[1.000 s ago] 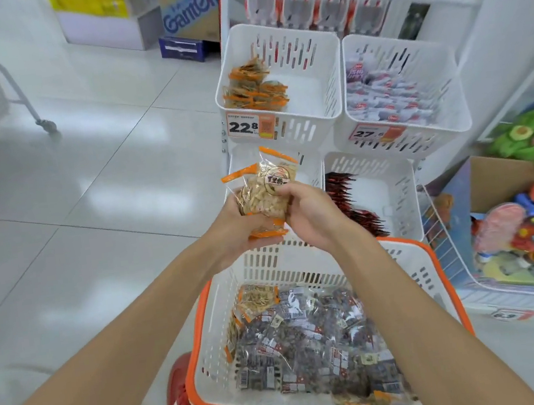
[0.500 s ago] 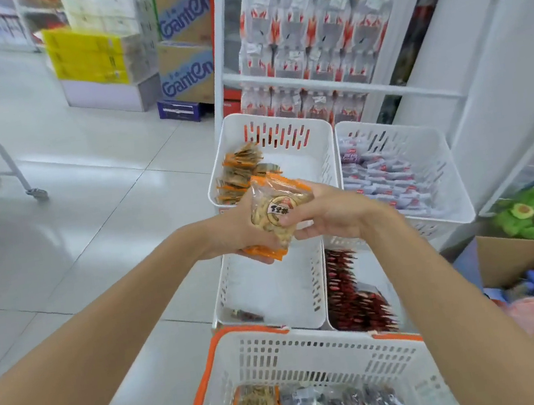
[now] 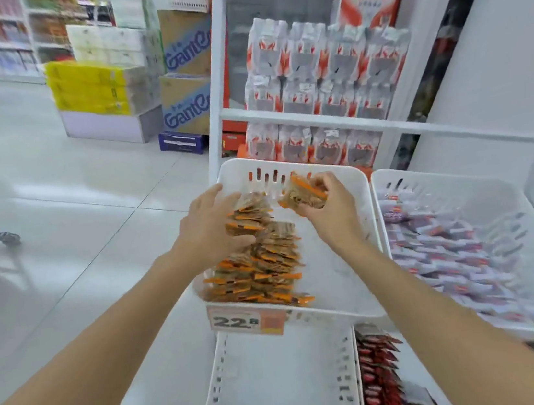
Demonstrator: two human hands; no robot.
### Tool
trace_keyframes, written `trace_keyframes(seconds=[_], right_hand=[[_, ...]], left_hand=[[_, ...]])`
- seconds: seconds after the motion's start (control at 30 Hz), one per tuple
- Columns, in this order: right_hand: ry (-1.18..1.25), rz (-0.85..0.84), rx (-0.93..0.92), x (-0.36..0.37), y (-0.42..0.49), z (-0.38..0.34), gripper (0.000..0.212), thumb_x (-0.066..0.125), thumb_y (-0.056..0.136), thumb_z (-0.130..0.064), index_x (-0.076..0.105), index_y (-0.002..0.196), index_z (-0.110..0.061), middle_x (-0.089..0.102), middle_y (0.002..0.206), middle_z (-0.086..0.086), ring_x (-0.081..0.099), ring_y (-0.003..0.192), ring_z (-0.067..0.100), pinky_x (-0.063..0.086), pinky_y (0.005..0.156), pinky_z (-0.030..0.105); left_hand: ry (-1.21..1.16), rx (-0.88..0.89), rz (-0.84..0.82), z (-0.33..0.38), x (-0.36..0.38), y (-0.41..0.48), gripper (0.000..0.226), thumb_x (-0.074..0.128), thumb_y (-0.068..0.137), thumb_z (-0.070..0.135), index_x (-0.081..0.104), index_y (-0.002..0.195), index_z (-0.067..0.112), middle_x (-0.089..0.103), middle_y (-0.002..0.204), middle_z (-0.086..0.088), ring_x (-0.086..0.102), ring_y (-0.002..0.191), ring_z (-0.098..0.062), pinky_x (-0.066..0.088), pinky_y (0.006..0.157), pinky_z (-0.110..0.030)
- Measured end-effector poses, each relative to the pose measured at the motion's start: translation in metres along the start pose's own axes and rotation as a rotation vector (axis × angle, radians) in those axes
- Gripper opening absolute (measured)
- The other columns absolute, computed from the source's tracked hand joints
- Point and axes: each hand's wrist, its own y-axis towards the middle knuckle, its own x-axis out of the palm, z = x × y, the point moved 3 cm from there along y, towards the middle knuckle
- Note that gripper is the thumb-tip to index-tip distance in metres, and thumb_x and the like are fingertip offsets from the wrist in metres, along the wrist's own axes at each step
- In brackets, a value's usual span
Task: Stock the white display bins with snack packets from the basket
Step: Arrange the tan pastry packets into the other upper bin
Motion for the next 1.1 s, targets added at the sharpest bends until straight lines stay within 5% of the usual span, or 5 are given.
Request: trace_keyframes(seconds=[0.1,0.23,0.33,0.67,1.1], right_hand=[[-0.148,-0.235,-0.007,0.036,0.001,0.027,0.031,0.074,0.081,-0.011,0.055,0.104,-0.017,0.057,0.107,0.000,0.056,0.104,0.020,0.041,0.082,0.027],[-0.048,-0.483,0.175,0.040,0.001,0.032,0.060,0.064,0.087,-0.051,0.042,0.136,-0.025,0.031,0.132,-0.007,0.034,0.123,0.010,0.031,0.105,0.029],[0.049,-0.483,0.236,0.044,0.001,0.030,0.051,0.040,0.098,-0.054,0.039,0.139,-0.023,0.029,0.144,-0.001,0.033,0.133,0.016,0.032,0.103,0.030],[0.070,-0.469,0.238,0.061,0.000,0.027,0.067,0.058,0.092,-0.049,0.029,0.148,-0.024,0.029,0.151,-0.003,0.035,0.132,0.012,0.036,0.107,0.032],[0.229,-0.416,0.379,0.059,-0.004,0.028,0.052,0.043,0.099,-0.051,0.031,0.143,-0.026,0.031,0.152,0.000,0.040,0.125,0.017,0.036,0.093,0.031]], left_hand=[[-0.085,0.054,0.068,-0.006,0.012,0.001,0.078,0.075,0.079,0.043,0.037,0.146,0.031,0.008,0.162,0.003,0.015,0.146,-0.024,0.024,0.117,-0.049],[-0.201,0.079,0.105,-0.011,0.019,0.003,0.076,0.076,0.079,0.038,0.039,0.145,0.028,0.009,0.161,0.007,0.021,0.145,-0.022,0.027,0.116,-0.047],[-0.293,0.092,0.127,-0.010,0.018,0.003,0.072,0.076,0.082,0.031,0.040,0.144,0.027,0.013,0.159,0.008,0.027,0.143,-0.018,0.030,0.116,-0.039],[-0.338,0.086,0.174,-0.007,0.015,0.001,0.053,0.064,0.092,0.017,0.044,0.140,0.028,0.022,0.157,0.012,0.035,0.137,-0.010,0.031,0.101,-0.023],[0.485,0.219,0.198,0.003,-0.004,0.045,0.046,0.067,0.086,0.043,0.058,0.130,0.036,0.061,0.131,0.010,0.028,0.138,-0.014,0.012,0.111,-0.042]])
